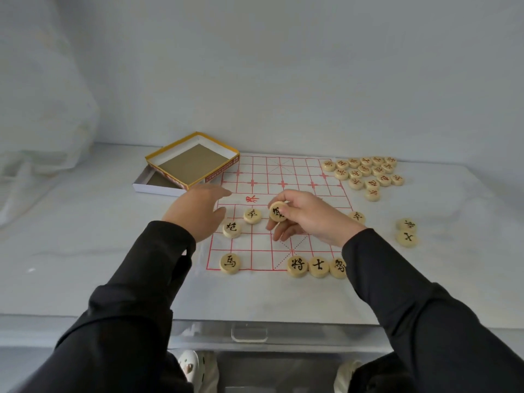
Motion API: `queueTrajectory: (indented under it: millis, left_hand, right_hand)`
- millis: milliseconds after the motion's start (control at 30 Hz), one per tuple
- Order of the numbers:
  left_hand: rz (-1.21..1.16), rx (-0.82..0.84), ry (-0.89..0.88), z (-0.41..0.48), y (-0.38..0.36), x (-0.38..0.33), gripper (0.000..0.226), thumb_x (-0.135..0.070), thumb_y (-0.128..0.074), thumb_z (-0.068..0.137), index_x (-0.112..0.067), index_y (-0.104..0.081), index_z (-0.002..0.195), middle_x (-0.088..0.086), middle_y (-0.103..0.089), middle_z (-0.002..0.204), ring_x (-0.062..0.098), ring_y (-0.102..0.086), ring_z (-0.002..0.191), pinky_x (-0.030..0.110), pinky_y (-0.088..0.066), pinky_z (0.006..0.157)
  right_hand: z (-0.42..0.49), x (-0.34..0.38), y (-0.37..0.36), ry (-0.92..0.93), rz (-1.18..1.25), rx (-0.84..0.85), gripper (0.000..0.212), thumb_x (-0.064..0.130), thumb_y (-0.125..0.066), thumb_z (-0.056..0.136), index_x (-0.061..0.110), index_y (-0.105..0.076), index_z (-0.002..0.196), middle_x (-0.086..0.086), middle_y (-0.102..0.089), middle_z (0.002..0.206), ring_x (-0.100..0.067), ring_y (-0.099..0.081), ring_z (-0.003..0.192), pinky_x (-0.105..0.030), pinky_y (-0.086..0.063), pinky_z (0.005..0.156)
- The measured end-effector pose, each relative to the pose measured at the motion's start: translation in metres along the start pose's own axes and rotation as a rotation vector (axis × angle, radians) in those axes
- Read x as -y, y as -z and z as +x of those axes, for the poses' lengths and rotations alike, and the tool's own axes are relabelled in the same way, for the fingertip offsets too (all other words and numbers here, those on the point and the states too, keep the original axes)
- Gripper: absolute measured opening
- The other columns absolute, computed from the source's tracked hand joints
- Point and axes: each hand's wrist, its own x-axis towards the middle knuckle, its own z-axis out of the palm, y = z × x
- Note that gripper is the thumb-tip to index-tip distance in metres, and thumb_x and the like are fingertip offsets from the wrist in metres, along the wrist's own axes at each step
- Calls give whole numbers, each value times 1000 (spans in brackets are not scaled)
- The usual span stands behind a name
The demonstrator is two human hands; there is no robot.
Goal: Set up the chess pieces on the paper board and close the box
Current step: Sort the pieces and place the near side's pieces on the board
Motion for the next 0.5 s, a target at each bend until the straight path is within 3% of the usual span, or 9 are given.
queueTrajectory:
  millis: [100, 267, 367, 500]
  left_hand:
    - [-1, -27, 9, -6, 4, 8, 40, -21, -47, 95, -24, -45, 135, -3, -43, 143, 16, -37, 133, 30, -29, 109]
    - [-23, -47, -26, -11, 7, 5, 39, -19, -46, 96, -24, -47, 134, -3, -46, 141, 16, -40, 130, 29, -31, 107]
    - [-31, -41, -78, -12, 5, -5, 38, -16, -44, 96, -24, -49, 133, -2, -49, 137, 16, -45, 125, 28, -35, 104]
    - [-42, -32, -123, -10, 0, -16, 37, -14, -41, 96, -24, -52, 130, -1, -56, 128, 16, -54, 110, 26, -43, 95]
  right_hand:
    - [3, 5, -6, 14, 29, 24, 17, 8, -37, 101, 10, -53, 106, -12, -68, 94, -22, -67, 79, -33, -53, 72]
    - [7, 5, 6, 51, -78, -104, 8, 10, -56, 92, 14, -63, 93, -8, -72, 95, -18, -68, 85, -31, -54, 77]
    - [5, 2, 12, 36, -166, -154, 6, 13, -66, 86, 17, -68, 90, -2, -70, 91, -11, -62, 77, -20, -51, 64]
    - [-4, -4, 24, 11, -179, -156, 6, 15, -72, 80, 15, -73, 85, -2, -70, 80, -12, -54, 64, -24, -48, 61]
